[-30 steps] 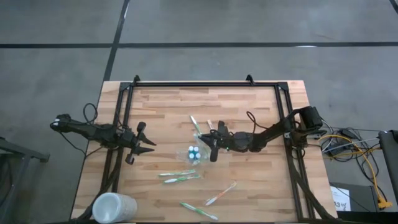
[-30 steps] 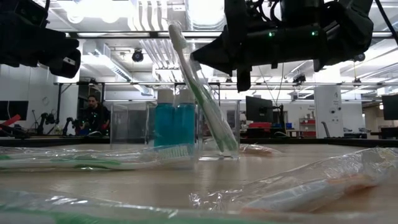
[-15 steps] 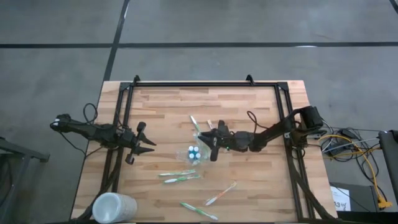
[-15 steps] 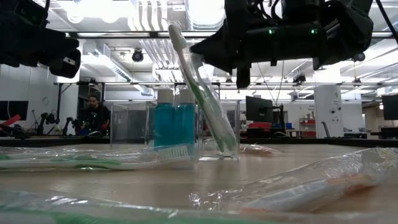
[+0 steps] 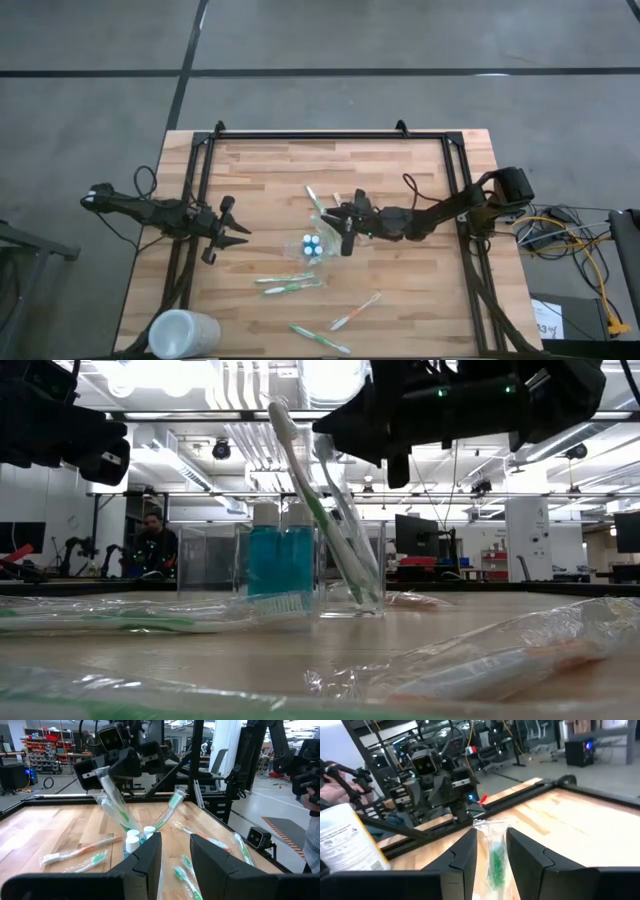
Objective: Pick & Place toothbrushing station
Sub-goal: Put the green toothbrush into the transparent organizer
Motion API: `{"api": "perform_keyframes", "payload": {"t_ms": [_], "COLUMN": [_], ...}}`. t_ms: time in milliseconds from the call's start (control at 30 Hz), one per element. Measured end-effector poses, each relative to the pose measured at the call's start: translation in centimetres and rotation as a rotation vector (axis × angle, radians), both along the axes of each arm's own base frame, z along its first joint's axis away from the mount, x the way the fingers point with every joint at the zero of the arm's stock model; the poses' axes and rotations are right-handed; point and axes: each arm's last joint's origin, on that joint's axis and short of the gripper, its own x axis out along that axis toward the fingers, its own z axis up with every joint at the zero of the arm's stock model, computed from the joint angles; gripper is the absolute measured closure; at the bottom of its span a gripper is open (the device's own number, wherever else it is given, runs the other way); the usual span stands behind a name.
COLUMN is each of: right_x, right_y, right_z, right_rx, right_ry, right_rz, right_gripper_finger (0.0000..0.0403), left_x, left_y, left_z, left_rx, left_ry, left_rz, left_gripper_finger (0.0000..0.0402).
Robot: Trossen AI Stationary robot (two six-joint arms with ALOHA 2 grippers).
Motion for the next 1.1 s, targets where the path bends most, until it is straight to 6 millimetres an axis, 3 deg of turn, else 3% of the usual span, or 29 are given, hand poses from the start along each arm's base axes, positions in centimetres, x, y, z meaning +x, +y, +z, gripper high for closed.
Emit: {"api": "perform_keyframes", "payload": {"t_ms": [200,700,967,1100], "right_x": [0.1,0.1,-0.3,-0.5], "right_y": [0.0,0.2,0.2,-0.4], "right_z": [-0.5,-0.8,0.7,1.0], "right_rx": [0.082,0.090,0.008,-0.019], "right_ry": [0.011,0.044,-0.005,0.023], "right_rz": [0.000,0.061,0.062,-0.036], "right_gripper_finger": [0.0294,0.0226,0.0218,0.0218], "left_x": [0.0,0.0,0.0,0.0], "left_y": [0.0,0.0,0.0,0.0], "left_z": [0.0,0.0,0.0,0.0], "left_rx": [0.000,0.000,0.000,0.000], "left_ry": [0.000,0.000,0.000,0.000], "left_rz": [0.000,0.000,0.000,0.000], "left_gripper_finger": [0.0293,0.0293,0.0293,0.0293]}}
